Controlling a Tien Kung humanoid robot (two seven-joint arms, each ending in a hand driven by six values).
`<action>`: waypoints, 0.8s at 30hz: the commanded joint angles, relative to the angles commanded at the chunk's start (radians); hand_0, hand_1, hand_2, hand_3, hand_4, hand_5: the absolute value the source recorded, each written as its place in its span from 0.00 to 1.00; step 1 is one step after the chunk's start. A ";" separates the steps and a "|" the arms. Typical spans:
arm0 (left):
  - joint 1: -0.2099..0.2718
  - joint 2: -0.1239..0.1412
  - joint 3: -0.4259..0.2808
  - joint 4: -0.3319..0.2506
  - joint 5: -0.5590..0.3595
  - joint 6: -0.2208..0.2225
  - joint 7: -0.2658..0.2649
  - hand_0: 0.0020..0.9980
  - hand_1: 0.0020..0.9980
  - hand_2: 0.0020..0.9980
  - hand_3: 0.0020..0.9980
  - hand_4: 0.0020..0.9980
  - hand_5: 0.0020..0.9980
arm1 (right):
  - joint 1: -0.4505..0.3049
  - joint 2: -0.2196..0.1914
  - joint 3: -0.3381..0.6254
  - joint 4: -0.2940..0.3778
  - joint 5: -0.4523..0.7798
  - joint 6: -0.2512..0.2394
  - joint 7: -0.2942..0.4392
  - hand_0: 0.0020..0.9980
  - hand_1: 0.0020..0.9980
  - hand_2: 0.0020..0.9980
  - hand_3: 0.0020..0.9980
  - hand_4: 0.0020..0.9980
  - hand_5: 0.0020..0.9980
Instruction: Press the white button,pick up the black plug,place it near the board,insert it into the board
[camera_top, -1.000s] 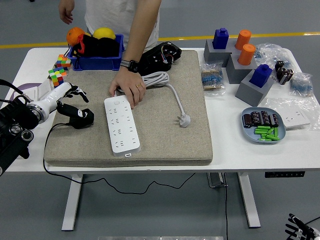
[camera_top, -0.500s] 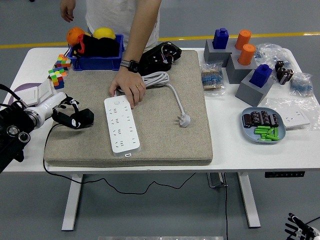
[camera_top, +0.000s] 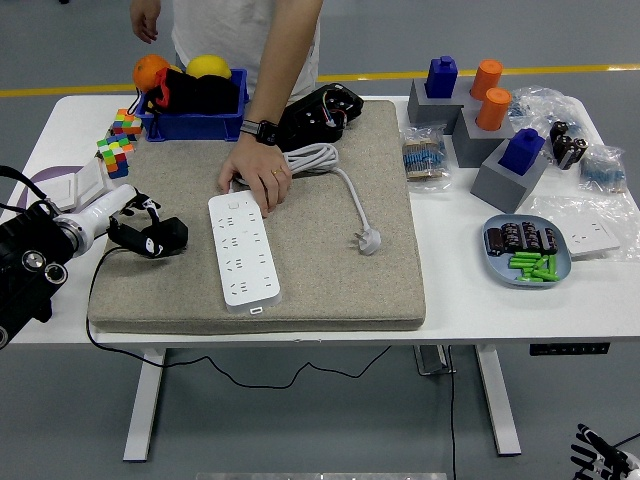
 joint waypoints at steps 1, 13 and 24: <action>-0.001 0.000 0.001 0.001 0.000 0.000 0.000 0.81 0.81 0.77 0.45 1.00 0.00 | 0.000 0.000 0.000 0.000 0.000 0.000 0.000 0.78 0.67 0.65 0.63 0.72 0.48; -0.027 -0.009 0.046 0.038 -0.015 -0.001 -0.003 0.78 0.75 0.68 0.51 0.98 0.00 | -0.002 0.002 0.004 0.000 -0.002 0.001 0.002 0.78 0.67 0.65 0.63 0.72 0.48; -0.038 -0.013 0.058 0.040 -0.029 0.005 -0.001 0.56 0.53 0.50 0.52 0.84 0.00 | 0.000 0.002 0.011 0.000 -0.003 -0.001 0.006 0.78 0.67 0.65 0.63 0.72 0.48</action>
